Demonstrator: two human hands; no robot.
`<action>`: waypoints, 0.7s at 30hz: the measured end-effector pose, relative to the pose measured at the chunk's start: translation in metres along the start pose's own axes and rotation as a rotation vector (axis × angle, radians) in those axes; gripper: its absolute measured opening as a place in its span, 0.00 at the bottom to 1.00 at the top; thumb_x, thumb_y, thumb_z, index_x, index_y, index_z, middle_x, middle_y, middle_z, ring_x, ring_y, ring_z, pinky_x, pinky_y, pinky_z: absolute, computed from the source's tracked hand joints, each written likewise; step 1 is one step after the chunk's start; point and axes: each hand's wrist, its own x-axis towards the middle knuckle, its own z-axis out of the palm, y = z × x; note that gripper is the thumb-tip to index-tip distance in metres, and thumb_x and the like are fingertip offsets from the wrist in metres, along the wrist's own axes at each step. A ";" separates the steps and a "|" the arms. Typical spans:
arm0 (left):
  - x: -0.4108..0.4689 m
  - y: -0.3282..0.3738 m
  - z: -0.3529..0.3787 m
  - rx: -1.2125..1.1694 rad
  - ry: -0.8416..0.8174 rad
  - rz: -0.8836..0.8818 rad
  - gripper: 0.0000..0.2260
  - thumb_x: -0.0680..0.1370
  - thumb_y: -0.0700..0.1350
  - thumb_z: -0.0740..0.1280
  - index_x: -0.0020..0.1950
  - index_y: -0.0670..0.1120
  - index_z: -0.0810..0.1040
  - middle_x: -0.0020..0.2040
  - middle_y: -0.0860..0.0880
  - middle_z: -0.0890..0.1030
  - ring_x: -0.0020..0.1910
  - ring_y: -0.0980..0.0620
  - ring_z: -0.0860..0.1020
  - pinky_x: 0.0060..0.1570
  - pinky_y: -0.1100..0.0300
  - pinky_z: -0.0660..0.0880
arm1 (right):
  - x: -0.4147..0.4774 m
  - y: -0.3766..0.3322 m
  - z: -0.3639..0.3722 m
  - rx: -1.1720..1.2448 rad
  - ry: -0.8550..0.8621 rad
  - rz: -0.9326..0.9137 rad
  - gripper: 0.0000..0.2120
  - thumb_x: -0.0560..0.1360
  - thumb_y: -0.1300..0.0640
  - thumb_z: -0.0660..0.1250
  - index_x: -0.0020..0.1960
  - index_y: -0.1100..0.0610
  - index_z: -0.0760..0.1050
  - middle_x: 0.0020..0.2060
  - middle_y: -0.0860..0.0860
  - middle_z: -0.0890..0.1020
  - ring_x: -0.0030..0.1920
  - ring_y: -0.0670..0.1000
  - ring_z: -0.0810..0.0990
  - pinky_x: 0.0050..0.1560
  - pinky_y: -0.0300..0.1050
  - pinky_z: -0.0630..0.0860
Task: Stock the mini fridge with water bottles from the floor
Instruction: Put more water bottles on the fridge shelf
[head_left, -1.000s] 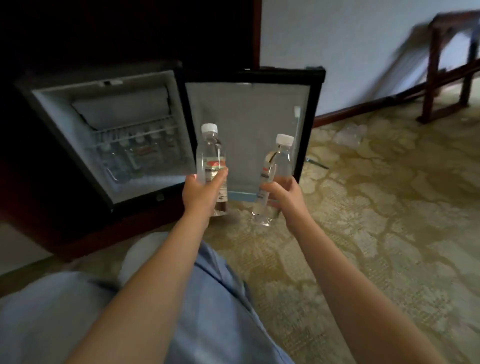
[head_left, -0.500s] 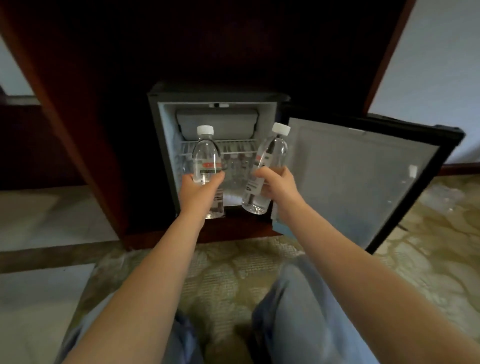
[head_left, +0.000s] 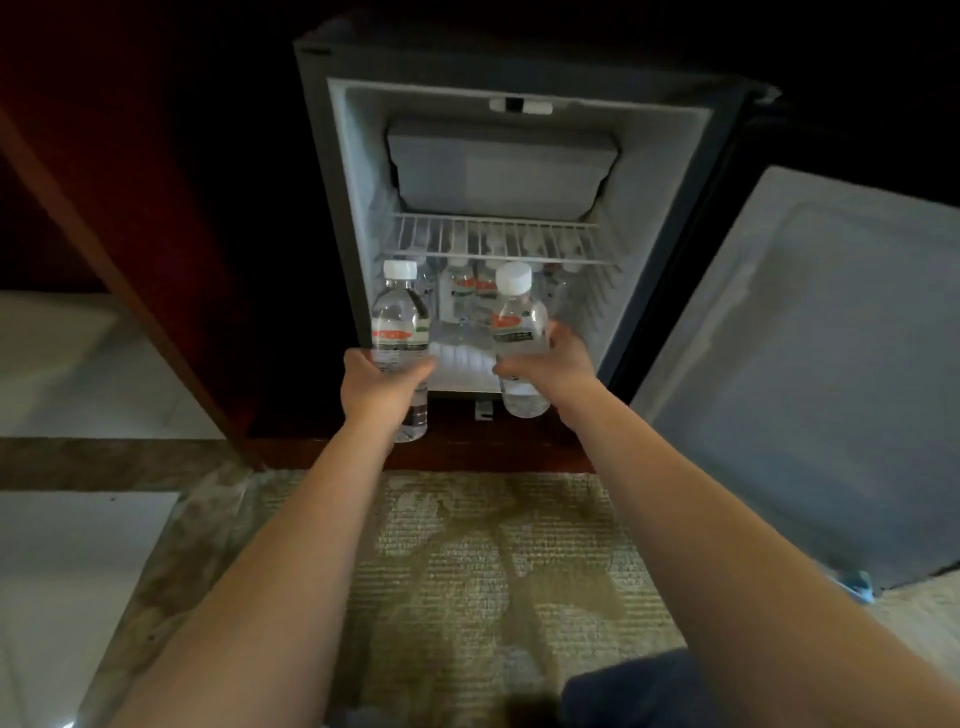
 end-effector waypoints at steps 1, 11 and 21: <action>0.009 -0.005 0.001 -0.002 0.008 -0.015 0.21 0.70 0.49 0.74 0.54 0.46 0.65 0.46 0.51 0.73 0.45 0.51 0.73 0.43 0.57 0.69 | 0.010 0.001 0.007 -0.019 -0.018 -0.017 0.29 0.63 0.59 0.78 0.62 0.56 0.72 0.52 0.51 0.81 0.54 0.51 0.79 0.58 0.50 0.76; 0.066 -0.040 0.010 -0.028 0.069 -0.022 0.20 0.70 0.43 0.73 0.53 0.45 0.65 0.40 0.55 0.70 0.39 0.55 0.72 0.37 0.60 0.68 | 0.072 0.023 0.077 -0.173 -0.154 -0.032 0.27 0.61 0.58 0.78 0.58 0.54 0.75 0.51 0.49 0.82 0.52 0.51 0.80 0.56 0.48 0.78; 0.071 -0.023 0.014 -0.171 0.072 0.135 0.22 0.67 0.40 0.75 0.56 0.47 0.70 0.46 0.52 0.78 0.47 0.54 0.79 0.49 0.56 0.75 | 0.076 -0.017 0.045 0.179 0.027 -0.090 0.21 0.59 0.60 0.74 0.51 0.53 0.77 0.45 0.47 0.82 0.48 0.48 0.81 0.48 0.46 0.79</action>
